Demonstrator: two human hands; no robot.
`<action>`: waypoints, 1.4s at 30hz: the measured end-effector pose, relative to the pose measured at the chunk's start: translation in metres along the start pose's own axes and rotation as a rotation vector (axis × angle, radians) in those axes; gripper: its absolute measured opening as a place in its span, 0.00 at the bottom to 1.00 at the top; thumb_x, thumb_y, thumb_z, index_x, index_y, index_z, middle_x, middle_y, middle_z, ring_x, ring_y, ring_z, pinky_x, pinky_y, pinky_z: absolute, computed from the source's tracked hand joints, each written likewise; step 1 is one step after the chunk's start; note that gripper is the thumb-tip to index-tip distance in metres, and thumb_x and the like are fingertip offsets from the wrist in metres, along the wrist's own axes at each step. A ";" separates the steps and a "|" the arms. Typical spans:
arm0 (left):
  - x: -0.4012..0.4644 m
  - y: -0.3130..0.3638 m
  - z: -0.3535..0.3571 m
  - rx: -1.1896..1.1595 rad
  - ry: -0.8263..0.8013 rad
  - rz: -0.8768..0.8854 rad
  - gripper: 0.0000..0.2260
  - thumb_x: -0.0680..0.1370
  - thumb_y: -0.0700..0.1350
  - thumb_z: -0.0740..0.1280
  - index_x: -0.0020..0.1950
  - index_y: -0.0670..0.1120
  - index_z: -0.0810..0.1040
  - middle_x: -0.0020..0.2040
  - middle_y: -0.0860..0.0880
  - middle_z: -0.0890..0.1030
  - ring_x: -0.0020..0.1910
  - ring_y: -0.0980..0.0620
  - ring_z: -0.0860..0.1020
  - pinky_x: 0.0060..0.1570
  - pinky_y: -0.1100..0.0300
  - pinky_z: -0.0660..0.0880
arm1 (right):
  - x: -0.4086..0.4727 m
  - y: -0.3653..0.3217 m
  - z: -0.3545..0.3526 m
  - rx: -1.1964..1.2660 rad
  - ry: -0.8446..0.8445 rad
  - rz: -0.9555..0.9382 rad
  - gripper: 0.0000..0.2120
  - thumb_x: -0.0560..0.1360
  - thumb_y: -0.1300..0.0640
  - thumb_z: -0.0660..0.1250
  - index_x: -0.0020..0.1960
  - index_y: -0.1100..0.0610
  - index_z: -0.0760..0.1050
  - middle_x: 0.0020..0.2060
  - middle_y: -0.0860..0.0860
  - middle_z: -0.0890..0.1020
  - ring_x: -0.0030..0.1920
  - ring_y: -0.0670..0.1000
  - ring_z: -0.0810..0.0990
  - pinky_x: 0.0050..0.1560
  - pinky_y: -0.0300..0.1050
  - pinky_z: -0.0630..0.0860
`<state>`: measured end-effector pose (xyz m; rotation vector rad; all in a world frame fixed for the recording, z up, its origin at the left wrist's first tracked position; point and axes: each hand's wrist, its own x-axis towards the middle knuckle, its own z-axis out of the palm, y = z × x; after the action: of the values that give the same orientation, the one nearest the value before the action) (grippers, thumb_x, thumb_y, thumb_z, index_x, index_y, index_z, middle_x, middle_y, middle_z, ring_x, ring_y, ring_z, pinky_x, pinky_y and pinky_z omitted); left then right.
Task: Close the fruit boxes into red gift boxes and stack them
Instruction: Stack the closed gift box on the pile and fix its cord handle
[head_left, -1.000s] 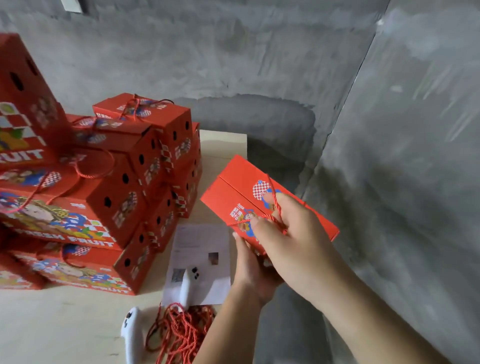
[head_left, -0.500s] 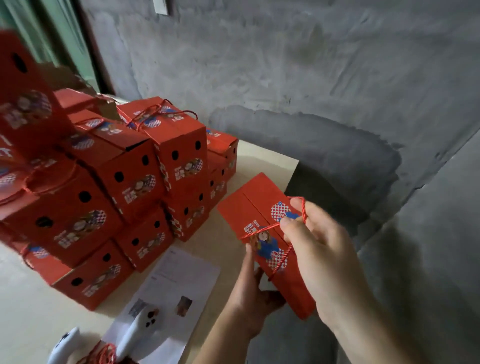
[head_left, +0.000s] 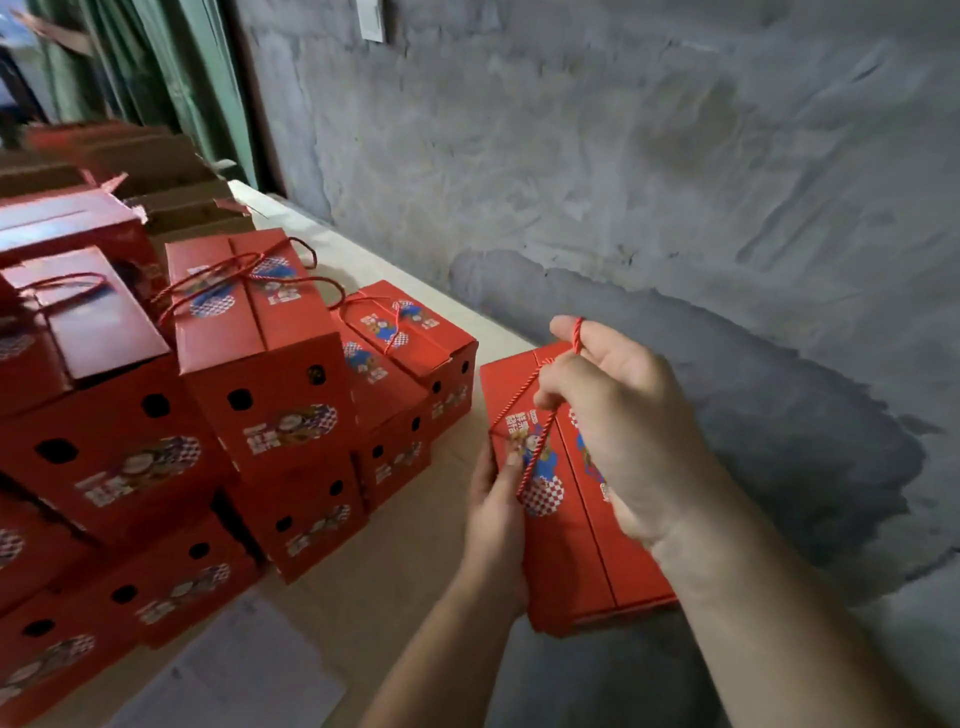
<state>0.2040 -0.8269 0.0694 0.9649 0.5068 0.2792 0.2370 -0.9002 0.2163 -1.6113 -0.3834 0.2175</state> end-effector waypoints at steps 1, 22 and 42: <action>0.015 0.008 0.007 0.012 0.018 0.020 0.14 0.84 0.51 0.66 0.70 0.56 0.78 0.65 0.52 0.83 0.66 0.49 0.80 0.72 0.42 0.72 | 0.018 -0.003 -0.005 0.002 -0.026 -0.004 0.19 0.77 0.62 0.66 0.67 0.62 0.78 0.45 0.36 0.86 0.43 0.35 0.83 0.39 0.25 0.73; 0.221 0.204 -0.008 0.539 0.711 0.299 0.24 0.85 0.47 0.65 0.81 0.50 0.66 0.74 0.51 0.76 0.67 0.53 0.79 0.65 0.56 0.77 | 0.367 -0.045 0.113 0.194 -0.819 -0.112 0.12 0.70 0.54 0.64 0.50 0.58 0.80 0.41 0.55 0.85 0.38 0.49 0.81 0.40 0.41 0.75; 0.242 0.175 0.011 0.746 1.109 0.569 0.17 0.82 0.50 0.70 0.70 0.54 0.77 0.62 0.57 0.81 0.62 0.58 0.80 0.64 0.53 0.78 | 0.370 0.075 0.108 -0.707 -0.552 -0.793 0.22 0.75 0.44 0.69 0.67 0.49 0.73 0.59 0.50 0.75 0.62 0.55 0.75 0.69 0.55 0.71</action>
<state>0.4150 -0.6317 0.1525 1.6450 1.4053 1.2325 0.5480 -0.6649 0.1660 -1.9182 -1.6232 -0.1094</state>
